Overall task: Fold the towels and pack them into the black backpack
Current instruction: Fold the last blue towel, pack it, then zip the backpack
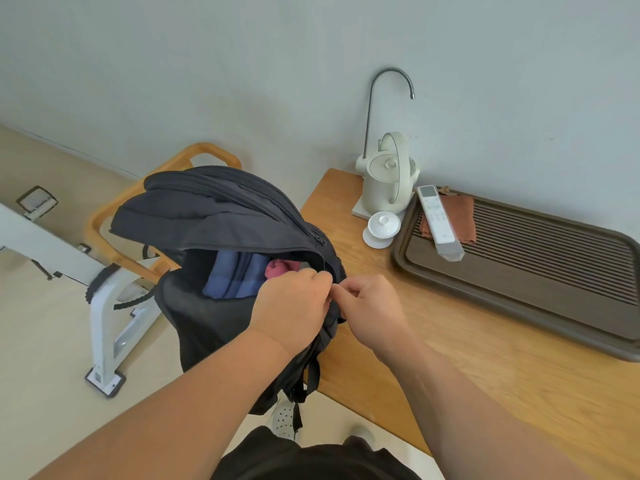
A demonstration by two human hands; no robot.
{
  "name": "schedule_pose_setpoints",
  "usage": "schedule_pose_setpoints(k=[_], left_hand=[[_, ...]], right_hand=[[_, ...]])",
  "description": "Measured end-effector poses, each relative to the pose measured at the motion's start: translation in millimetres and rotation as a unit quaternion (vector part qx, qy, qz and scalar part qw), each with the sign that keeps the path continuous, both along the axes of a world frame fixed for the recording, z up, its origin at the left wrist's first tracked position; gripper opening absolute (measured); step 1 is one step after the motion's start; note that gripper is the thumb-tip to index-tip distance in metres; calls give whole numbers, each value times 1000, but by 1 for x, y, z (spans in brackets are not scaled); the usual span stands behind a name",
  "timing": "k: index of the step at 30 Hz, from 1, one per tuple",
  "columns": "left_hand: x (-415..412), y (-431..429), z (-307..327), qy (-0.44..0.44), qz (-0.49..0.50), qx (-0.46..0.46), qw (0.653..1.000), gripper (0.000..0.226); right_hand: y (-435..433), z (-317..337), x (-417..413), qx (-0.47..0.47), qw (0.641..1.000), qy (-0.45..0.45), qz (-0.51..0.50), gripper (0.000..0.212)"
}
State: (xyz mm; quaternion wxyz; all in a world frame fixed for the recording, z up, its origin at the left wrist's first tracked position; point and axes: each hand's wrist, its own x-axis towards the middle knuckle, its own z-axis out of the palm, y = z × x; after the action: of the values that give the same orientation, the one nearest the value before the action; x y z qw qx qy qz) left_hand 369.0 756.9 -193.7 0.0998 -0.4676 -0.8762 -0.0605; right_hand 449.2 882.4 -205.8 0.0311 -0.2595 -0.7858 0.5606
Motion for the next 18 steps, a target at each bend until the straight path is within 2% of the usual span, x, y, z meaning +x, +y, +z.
schedule_pose_setpoints(k=[3, 5, 8, 10, 12, 14, 16, 18], left_hand=[[4, 9, 2, 0, 6, -50, 999, 40], [4, 12, 2, -1, 15, -58, 998, 40], [3, 9, -1, -35, 45, -12, 998, 28], [4, 3, -6, -58, 75, 36, 995, 26], [7, -1, -8, -92, 110, 71, 987, 27], [11, -3, -6, -133, 141, 110, 975, 38], [13, -6, -4, -166, 164, 129, 964, 48], [10, -12, -5, -197, 188, 135, 953, 49]], right_hand=[[1, -4, 4, 14, 1000, 10, 15, 28], [4, -5, 7, 8, 999, 31, 29, 26], [8, -6, 13, -26, 997, 59, 46, 21], [9, -15, 15, -50, 997, 56, 37, 27], [10, -24, 14, -15, 998, 53, 43, 34], [6, -27, 9, 47, 994, 50, 82, 38], [0, -27, -1, 98, 988, 48, 107, 37], [-5, -30, -12, 154, 979, 45, 126, 35]])
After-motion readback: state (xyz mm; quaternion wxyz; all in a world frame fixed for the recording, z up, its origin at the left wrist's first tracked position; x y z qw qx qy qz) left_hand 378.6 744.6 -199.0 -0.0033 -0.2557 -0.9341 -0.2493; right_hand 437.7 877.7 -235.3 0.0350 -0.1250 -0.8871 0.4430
